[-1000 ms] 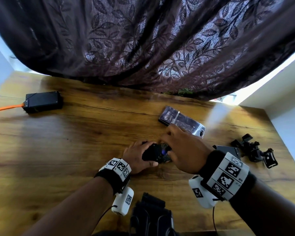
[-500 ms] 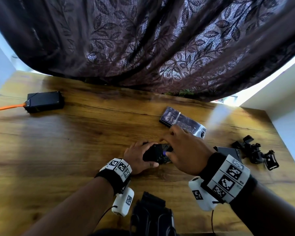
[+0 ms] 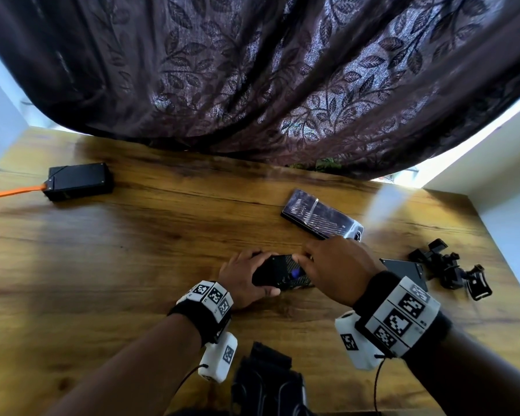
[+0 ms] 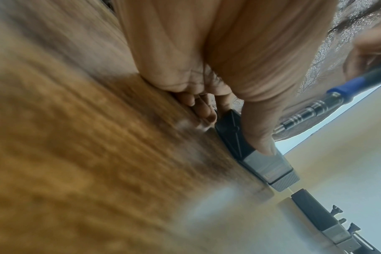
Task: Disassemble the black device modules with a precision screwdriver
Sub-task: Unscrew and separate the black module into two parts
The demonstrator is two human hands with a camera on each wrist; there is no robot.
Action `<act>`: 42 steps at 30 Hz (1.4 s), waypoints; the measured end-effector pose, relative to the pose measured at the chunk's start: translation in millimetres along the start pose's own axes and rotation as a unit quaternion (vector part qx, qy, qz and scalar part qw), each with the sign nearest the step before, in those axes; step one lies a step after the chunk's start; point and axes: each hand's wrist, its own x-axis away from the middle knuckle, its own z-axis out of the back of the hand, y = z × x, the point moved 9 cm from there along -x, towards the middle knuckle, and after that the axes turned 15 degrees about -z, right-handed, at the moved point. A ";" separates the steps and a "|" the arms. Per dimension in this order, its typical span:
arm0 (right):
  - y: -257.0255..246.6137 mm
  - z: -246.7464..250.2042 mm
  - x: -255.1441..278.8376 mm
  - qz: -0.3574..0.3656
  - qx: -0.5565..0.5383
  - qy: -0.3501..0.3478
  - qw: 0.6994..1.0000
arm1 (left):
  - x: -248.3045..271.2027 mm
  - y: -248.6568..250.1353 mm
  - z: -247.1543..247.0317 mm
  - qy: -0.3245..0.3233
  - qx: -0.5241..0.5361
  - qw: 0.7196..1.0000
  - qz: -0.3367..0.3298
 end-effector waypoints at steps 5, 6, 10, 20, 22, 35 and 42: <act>5.8 6.7 5.3 0.001 -0.038 0.032 0.999 | -0.6 -1.3 -0.7 0.004 0.000 1.000 -0.003; 7.8 9.2 5.4 -0.001 -0.050 0.039 0.998 | -0.8 -1.7 -0.9 0.004 0.001 1.000 -0.004; 28.2 15.7 7.2 -0.035 -0.137 0.059 0.988 | -2.3 -5.3 -3.0 -0.006 0.020 1.000 0.006; 109.8 -30.9 26.4 -0.146 -0.341 0.128 0.920 | -6.2 -0.2 2.2 0.033 0.035 0.998 0.047; 117.3 -37.8 32.6 -0.154 -0.365 0.130 0.909 | -7.2 2.0 3.7 0.054 0.037 0.996 0.063; 143.7 -65.7 40.7 -0.183 -0.461 0.114 0.861 | -5.0 4.9 0.3 -0.017 0.037 0.998 0.038; 132.5 -68.6 38.6 -0.144 -0.469 0.116 0.863 | -2.3 -1.6 -4.3 -0.034 0.061 0.997 0.030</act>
